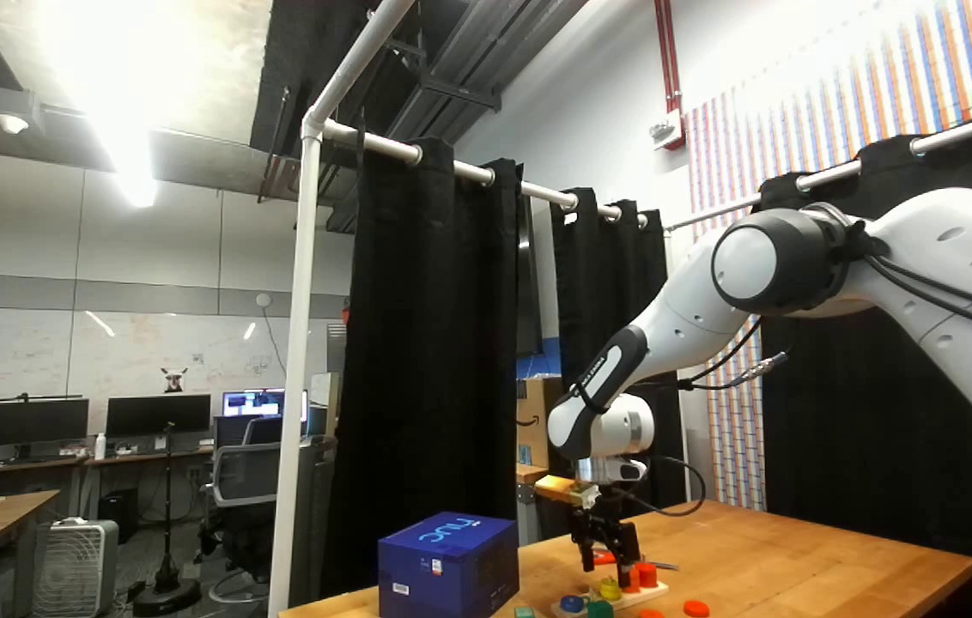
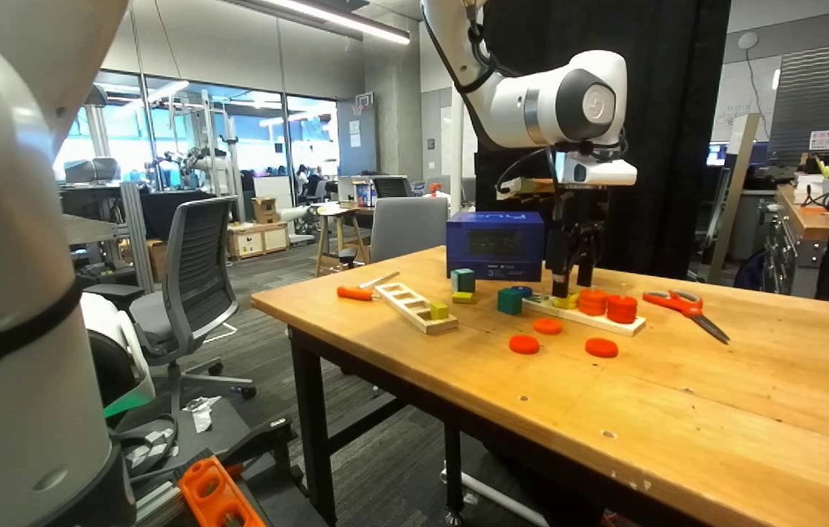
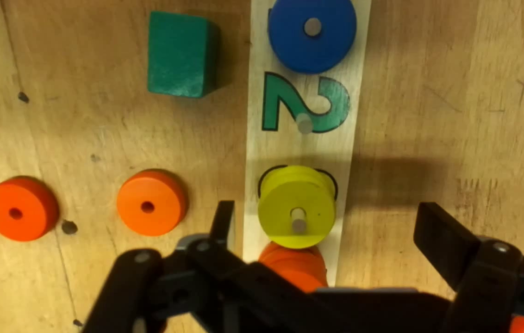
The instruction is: Pick up the yellow object from the wooden object and put it on the table
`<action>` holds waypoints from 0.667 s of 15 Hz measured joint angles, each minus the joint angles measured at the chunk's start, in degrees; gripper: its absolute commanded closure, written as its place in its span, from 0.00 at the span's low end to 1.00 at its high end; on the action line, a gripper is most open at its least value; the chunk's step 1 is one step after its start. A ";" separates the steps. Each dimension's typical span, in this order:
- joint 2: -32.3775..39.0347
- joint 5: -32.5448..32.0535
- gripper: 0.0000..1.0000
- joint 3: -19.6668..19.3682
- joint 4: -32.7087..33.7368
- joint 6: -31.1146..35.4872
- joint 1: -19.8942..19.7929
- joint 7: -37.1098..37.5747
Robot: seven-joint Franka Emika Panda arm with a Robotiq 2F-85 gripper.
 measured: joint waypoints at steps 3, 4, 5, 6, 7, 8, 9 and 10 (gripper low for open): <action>0.24 0.00 0.00 -0.08 -0.33 0.99 0.00 -0.03; 0.37 0.00 0.00 -0.12 -0.40 1.40 0.00 -0.05; 0.47 0.00 0.00 -0.15 -0.52 1.92 0.00 -0.05; 0.51 0.00 0.25 -0.18 -0.72 2.30 0.00 -0.06; 0.51 0.00 0.26 -0.22 -0.96 2.80 0.00 -0.06; 0.51 0.00 0.34 -0.26 -1.17 3.31 0.00 -0.12; 0.51 0.00 0.42 -0.32 -1.41 3.99 0.00 -0.16; 0.51 0.00 0.49 -0.37 -1.65 4.45 0.00 -0.17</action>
